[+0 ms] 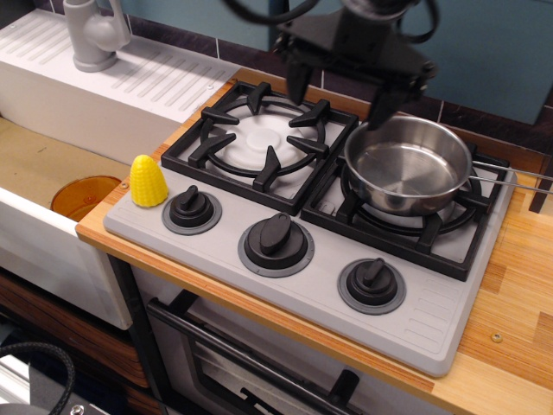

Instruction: End effector reaching pot or pan

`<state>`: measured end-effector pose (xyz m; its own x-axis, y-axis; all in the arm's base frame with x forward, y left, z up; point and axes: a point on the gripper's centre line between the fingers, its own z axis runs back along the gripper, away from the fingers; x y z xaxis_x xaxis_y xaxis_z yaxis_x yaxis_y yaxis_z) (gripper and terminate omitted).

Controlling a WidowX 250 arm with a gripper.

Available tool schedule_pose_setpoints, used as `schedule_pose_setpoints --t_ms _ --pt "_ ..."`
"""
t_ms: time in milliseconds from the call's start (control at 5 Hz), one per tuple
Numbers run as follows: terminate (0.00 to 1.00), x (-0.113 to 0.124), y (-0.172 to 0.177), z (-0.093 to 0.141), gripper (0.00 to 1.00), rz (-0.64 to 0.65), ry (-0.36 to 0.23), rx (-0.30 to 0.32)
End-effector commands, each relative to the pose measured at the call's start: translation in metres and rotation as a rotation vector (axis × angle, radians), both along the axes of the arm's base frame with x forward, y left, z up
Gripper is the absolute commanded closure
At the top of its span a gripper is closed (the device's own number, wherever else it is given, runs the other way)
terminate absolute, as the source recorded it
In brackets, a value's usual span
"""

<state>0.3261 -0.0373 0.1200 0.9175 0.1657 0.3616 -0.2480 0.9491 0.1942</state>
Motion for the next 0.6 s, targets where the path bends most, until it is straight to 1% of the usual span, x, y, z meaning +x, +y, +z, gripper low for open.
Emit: schedule_pose_setpoints --t_ms 0,400 --pt "0.0 0.023 -0.028 0.007 0.0 0.048 -0.072 0.016" --pt "0.0 0.027 -0.016 0.004 0.0 0.001 -0.084 0.024"
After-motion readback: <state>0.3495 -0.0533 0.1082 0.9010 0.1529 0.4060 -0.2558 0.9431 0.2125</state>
